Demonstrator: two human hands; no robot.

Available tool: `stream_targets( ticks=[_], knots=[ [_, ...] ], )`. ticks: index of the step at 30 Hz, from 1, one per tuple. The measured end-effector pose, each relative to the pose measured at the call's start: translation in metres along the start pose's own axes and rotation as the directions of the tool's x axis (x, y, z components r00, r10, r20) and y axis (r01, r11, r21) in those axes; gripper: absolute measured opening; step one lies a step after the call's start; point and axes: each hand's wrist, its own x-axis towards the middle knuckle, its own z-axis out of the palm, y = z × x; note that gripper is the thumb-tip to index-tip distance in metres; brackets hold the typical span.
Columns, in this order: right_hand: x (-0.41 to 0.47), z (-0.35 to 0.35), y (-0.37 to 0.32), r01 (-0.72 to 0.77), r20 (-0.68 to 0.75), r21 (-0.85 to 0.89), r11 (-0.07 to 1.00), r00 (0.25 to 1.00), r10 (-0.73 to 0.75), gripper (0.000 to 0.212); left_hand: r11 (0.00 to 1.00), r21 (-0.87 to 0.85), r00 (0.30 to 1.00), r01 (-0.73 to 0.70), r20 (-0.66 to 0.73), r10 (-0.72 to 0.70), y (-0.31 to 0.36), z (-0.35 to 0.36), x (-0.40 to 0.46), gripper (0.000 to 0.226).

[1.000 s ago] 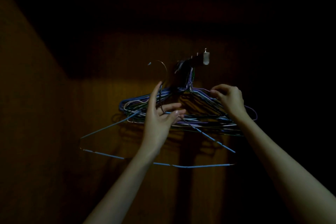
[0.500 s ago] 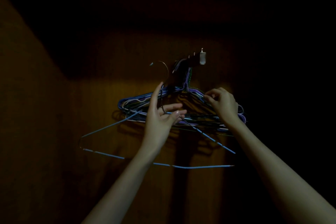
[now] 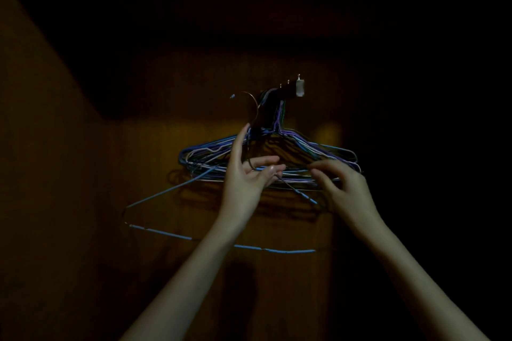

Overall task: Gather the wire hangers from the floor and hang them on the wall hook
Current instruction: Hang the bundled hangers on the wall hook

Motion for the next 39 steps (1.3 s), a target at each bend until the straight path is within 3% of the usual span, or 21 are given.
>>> stream_targets(
  ticks=[5, 13, 17, 22, 27, 29, 32, 39],
  knots=[
    [-0.034, 0.000, -0.015, 0.018, 0.073, 0.015, 1.000, 0.997, -0.019, 0.016, 1.000, -0.019, 1.000, 0.014, -0.008, -0.014, 0.009, 0.001, -0.011, 0.075],
    [-0.053, -0.005, -0.027, 0.080, -0.050, -0.092, 0.993, 0.995, -0.085, 0.014, 0.996, -0.019, 0.995, 0.088, 0.050, -0.087, 0.011, 0.002, -0.025, 0.077],
    [-0.056, -0.014, -0.027, 0.077, -0.075, -0.138, 0.987, 0.993, -0.088, 0.015, 0.981, 0.185, 0.997, 0.052, 0.037, -0.060, 0.008, -0.012, -0.037, 0.070],
    [-0.049, -0.025, -0.022, 0.062, -0.118, -0.115, 0.991, 0.990, -0.075, 0.012, 0.882, 0.449, 0.979, -0.144, -0.066, 0.194, 0.012, -0.030, -0.046, 0.036],
    [-0.039, -0.032, -0.011, 0.038, -0.130, -0.094, 0.995, 0.990, -0.050, 0.010, 0.631, 0.742, 0.933, -0.227, -0.019, 0.359, 0.002, -0.048, -0.035, 0.027],
    [-0.035, -0.034, -0.006, 0.025, -0.137, -0.071, 0.997, 0.990, -0.035, 0.008, 0.590, 0.776, 0.955, -0.223, 0.051, 0.294, -0.003, -0.050, -0.028, 0.035],
    [-0.028, -0.038, 0.001, 0.017, -0.157, -0.076, 0.997, 0.987, -0.029, 0.007, 0.644, 0.743, 0.984, -0.181, 0.138, 0.116, -0.008, -0.049, -0.019, 0.038],
    [-0.003, -0.046, 0.019, 0.009, -0.236, -0.079, 0.997, 0.971, -0.027, 0.007, 0.522, 0.816, 0.969, -0.246, 0.210, 0.130, 0.000, -0.031, 0.011, 0.055]
  ],
)
